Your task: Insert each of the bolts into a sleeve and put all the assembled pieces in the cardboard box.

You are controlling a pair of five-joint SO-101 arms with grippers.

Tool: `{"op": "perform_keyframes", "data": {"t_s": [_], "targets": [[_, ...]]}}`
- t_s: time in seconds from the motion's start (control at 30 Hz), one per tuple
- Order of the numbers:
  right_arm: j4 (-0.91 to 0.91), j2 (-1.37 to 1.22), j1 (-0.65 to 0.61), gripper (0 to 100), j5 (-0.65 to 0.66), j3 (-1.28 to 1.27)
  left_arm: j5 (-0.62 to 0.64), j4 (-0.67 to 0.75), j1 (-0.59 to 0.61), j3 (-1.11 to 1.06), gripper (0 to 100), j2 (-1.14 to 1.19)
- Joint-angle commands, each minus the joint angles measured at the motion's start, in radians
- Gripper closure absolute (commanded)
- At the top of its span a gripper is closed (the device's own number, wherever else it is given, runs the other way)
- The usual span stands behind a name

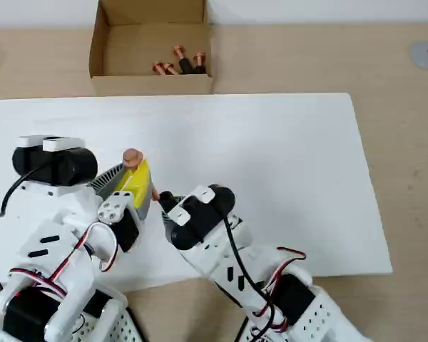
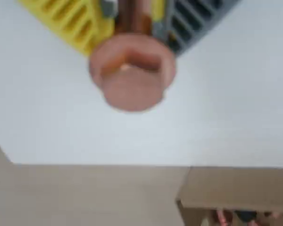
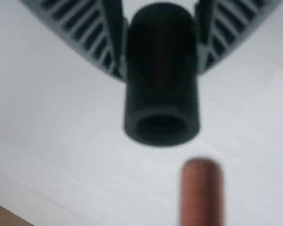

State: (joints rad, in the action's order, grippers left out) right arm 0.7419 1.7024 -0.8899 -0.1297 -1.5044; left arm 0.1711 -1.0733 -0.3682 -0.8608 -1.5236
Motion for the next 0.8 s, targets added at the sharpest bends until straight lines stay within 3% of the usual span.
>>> {"op": "perform_keyframes", "data": {"t_s": [0.0,0.63,0.77], "targets": [[-0.018,0.002,-0.007,98.7,-0.008,0.062,-0.006,0.044,0.009,0.009,99,-0.005],[-0.018,0.002,-0.007,98.7,-0.008,0.062,-0.002,0.061,0.006,-0.023,99,0.002],[-0.018,0.002,-0.007,98.7,-0.009,0.062,-0.002,0.057,-0.066,-0.029,99,0.001]]}}
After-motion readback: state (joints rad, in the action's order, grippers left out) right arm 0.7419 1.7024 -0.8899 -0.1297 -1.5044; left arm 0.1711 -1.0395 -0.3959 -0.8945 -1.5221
